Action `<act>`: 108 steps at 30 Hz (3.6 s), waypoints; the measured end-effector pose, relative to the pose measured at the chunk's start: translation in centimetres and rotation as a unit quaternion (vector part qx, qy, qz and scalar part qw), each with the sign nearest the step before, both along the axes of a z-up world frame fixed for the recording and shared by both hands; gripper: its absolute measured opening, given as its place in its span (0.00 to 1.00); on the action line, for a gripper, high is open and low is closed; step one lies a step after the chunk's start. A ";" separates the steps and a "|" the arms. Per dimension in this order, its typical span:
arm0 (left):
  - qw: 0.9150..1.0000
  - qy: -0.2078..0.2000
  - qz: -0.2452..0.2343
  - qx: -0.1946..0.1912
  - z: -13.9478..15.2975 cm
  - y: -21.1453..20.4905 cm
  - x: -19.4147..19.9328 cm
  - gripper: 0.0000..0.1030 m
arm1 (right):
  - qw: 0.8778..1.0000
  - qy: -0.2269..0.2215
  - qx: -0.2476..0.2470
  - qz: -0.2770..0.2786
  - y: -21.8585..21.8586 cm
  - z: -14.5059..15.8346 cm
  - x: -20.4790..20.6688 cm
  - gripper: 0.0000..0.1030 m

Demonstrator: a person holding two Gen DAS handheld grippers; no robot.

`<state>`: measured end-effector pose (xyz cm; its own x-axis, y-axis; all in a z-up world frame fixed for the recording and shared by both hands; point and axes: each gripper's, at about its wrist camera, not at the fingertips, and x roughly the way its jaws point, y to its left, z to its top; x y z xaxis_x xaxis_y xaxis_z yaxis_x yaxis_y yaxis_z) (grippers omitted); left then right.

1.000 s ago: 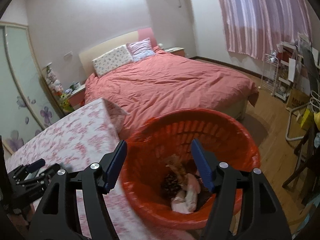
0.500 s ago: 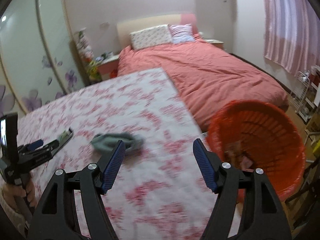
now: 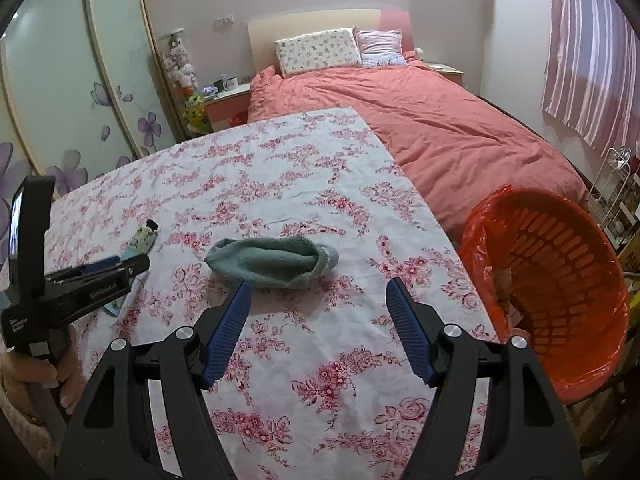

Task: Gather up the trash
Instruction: 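Grasp the blue-white cream tube with the left gripper, then grasp the grey sock with the right gripper while the left holds the cream tube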

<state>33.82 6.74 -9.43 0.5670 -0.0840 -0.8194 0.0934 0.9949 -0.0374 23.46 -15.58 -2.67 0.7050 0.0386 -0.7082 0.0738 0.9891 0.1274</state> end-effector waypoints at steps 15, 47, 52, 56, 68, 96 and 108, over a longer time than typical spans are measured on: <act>0.997 -0.004 0.075 0.035 0.1 5.5 -0.2 0.28 | 1.000 -0.005 -0.002 0.008 0.6 -0.3 2.2 0.68; 0.995 -0.030 0.088 0.023 -0.1 8.3 -1.9 0.31 | 0.996 0.045 -0.022 0.076 4.6 -2.5 5.1 0.64; 0.995 -0.030 0.088 0.020 -0.2 8.4 -1.9 0.32 | 0.995 0.050 -0.037 0.074 5.1 -3.3 5.2 0.64; 0.996 -0.030 0.087 0.018 -0.2 8.4 -1.9 0.33 | 0.995 0.046 -0.051 0.072 5.3 -3.8 4.9 0.64; 0.995 -0.031 0.092 0.002 -0.2 8.8 -2.0 0.35 | 0.996 0.050 -0.041 0.068 4.5 -4.2 5.2 0.68; 0.995 -0.033 0.090 0.006 -0.1 8.9 -2.1 0.30 | 0.997 0.042 -0.027 0.062 4.5 -4.2 5.0 0.53; 0.995 -0.040 0.086 -0.007 0.5 9.0 -2.2 0.28 | 0.997 0.024 0.017 0.069 3.1 -3.0 4.5 0.13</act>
